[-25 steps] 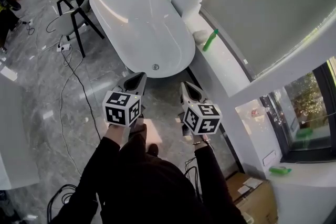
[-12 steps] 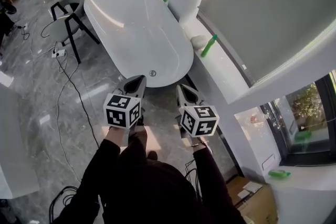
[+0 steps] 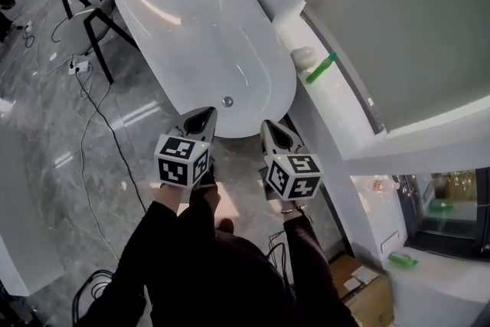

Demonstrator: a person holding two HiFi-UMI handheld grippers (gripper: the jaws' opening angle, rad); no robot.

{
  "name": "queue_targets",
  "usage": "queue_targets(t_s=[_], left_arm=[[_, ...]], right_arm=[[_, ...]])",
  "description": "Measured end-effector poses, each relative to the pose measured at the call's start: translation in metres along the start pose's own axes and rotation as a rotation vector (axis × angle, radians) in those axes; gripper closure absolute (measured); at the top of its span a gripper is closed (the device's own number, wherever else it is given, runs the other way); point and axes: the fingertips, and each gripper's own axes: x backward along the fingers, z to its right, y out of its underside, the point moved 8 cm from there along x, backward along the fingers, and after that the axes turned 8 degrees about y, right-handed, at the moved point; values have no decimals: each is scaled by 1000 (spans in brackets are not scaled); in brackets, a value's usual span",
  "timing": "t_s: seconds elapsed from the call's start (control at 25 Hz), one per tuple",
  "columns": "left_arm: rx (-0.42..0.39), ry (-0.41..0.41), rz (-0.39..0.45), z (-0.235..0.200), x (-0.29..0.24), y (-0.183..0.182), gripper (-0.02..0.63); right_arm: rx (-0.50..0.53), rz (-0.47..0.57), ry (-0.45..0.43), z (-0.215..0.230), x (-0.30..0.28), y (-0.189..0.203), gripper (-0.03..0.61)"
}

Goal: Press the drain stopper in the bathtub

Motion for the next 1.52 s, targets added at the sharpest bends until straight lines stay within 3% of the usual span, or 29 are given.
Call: queue_targets(t_s=[0.4, 0.8, 1.52], left_arm=[[47, 45, -79, -82, -55, -13, 606], [75, 63, -119, -131, -87, -16, 606], [144, 43, -228, -183, -176, 43, 606]], right_arm=[[-23, -85, 65, 3, -96, -25, 577], [8, -155, 90, 2, -148, -33, 577], [53, -294, 54, 45, -242, 11, 577]])
